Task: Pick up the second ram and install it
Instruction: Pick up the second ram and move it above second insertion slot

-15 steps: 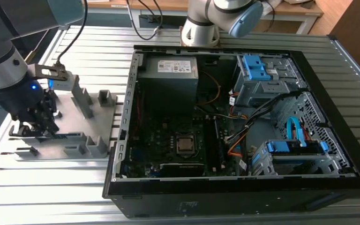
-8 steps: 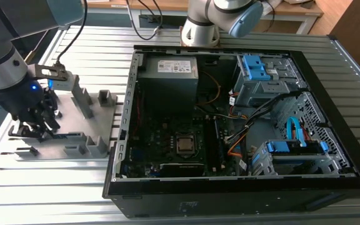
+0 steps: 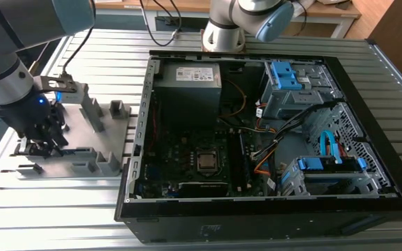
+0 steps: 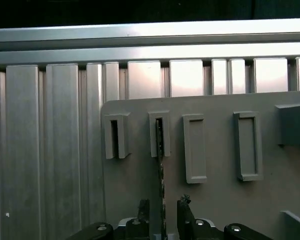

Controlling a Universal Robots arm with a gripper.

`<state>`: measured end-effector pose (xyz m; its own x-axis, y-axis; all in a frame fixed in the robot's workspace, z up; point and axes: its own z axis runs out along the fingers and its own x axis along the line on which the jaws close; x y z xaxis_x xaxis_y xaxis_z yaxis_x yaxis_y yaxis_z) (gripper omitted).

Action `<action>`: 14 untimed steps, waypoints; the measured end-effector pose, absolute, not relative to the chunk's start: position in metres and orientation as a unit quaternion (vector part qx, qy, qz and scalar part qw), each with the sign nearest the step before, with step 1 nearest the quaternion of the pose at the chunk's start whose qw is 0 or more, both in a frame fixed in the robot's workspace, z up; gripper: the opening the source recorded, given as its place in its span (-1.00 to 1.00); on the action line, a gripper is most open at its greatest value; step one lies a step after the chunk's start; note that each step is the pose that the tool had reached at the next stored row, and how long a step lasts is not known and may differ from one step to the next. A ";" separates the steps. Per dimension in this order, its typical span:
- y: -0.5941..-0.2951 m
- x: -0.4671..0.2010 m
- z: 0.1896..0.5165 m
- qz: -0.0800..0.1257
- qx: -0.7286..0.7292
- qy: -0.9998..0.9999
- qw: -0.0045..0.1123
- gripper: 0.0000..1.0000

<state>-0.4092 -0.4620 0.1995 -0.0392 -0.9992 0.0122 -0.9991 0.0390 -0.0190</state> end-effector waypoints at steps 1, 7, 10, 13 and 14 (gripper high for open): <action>-0.462 -0.409 0.198 -0.011 -0.693 0.721 0.002 -0.29; -0.462 -0.409 0.194 -0.009 -0.693 0.721 0.004 -0.29; -0.462 -0.409 0.194 -0.008 -0.693 0.721 0.006 -0.29; -0.462 -0.409 0.194 -0.006 -0.693 0.721 0.007 -0.44; -0.462 -0.409 0.194 -0.005 -0.693 0.721 0.008 -0.56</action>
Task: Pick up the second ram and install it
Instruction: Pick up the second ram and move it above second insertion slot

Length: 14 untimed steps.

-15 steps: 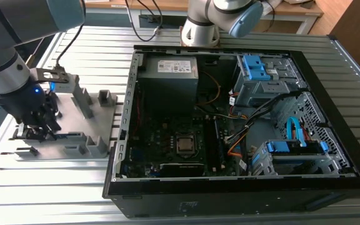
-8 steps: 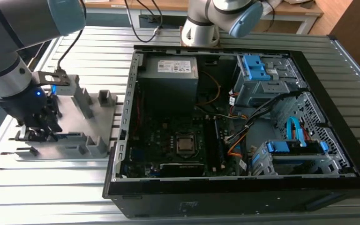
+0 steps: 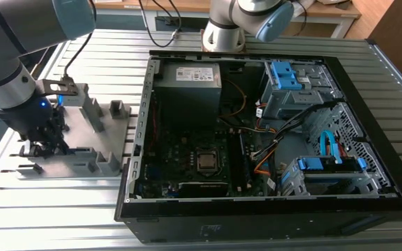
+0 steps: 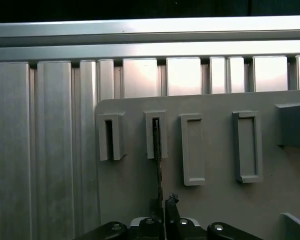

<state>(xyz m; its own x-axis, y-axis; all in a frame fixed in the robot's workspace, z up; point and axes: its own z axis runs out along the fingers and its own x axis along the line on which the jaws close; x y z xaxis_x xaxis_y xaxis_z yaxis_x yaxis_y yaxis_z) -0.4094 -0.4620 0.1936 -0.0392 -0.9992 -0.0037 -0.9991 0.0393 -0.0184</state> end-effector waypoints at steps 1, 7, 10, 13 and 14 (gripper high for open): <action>-0.462 -0.409 0.194 -0.005 -0.693 0.721 0.008 -0.56; -0.462 -0.409 0.194 -0.001 -0.693 0.721 0.011 -0.73; -0.462 -0.409 0.194 0.000 -0.693 0.721 0.013 -0.73; -0.462 -0.409 0.194 0.002 -0.693 0.721 0.015 -0.73; -0.462 -0.409 0.194 0.002 -0.693 0.721 0.015 -0.73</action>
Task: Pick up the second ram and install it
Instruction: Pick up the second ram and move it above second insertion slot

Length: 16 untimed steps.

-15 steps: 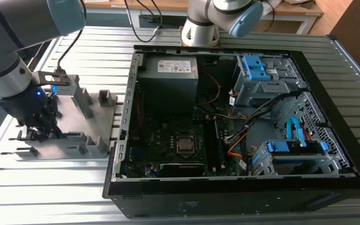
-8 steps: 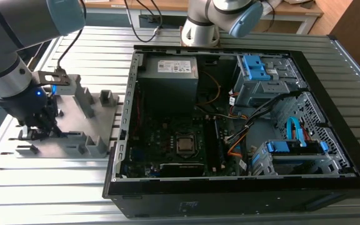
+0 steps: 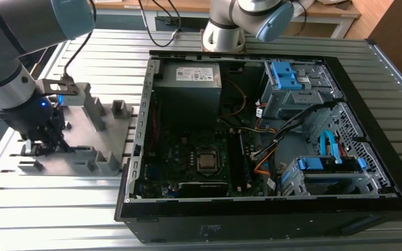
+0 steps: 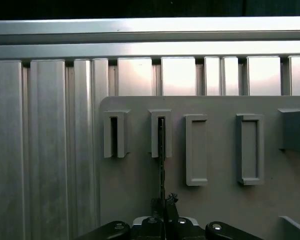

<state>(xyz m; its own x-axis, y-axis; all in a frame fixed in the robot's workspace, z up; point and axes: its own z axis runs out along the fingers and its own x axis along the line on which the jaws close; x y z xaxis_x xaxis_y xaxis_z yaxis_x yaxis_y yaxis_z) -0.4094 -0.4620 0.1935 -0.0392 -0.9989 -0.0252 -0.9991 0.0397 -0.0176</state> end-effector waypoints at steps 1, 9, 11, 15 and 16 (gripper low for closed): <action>-0.462 -0.409 0.194 0.003 -0.693 0.721 0.016 -0.73; -0.462 -0.409 0.194 0.007 -0.693 0.721 0.019 -0.73; -0.462 -0.409 0.195 0.007 -0.693 0.721 0.019 -0.73; -0.462 -0.409 0.201 0.007 -0.693 0.721 0.019 -0.73; -0.462 -0.409 0.202 0.007 -0.693 0.721 0.019 -0.73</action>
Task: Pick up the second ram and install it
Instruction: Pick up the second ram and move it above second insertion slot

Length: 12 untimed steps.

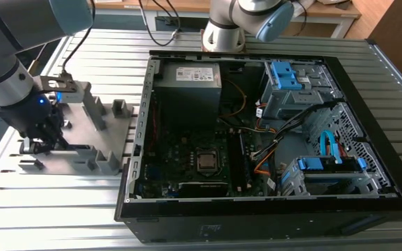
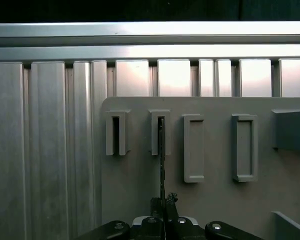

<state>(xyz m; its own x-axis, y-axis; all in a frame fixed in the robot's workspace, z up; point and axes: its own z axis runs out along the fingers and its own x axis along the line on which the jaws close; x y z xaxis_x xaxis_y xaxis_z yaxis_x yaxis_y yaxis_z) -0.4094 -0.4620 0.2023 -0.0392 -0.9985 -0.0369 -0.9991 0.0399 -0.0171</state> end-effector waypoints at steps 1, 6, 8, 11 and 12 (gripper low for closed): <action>-0.462 -0.409 0.204 0.007 -0.693 0.721 0.019 -0.73; -0.462 -0.409 0.213 0.007 -0.693 0.721 0.019 -0.73; -0.462 -0.409 0.216 0.007 -0.693 0.721 0.019 -0.73; -0.462 -0.409 0.219 0.007 -0.693 0.721 0.019 -0.73; -0.462 -0.409 0.220 0.007 -0.693 0.721 0.019 -0.73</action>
<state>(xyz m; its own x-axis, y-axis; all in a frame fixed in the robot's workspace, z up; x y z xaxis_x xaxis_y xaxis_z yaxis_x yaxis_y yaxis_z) -0.4094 -0.4620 0.2203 -0.0393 -0.9985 -0.0370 -0.9991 0.0399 -0.0170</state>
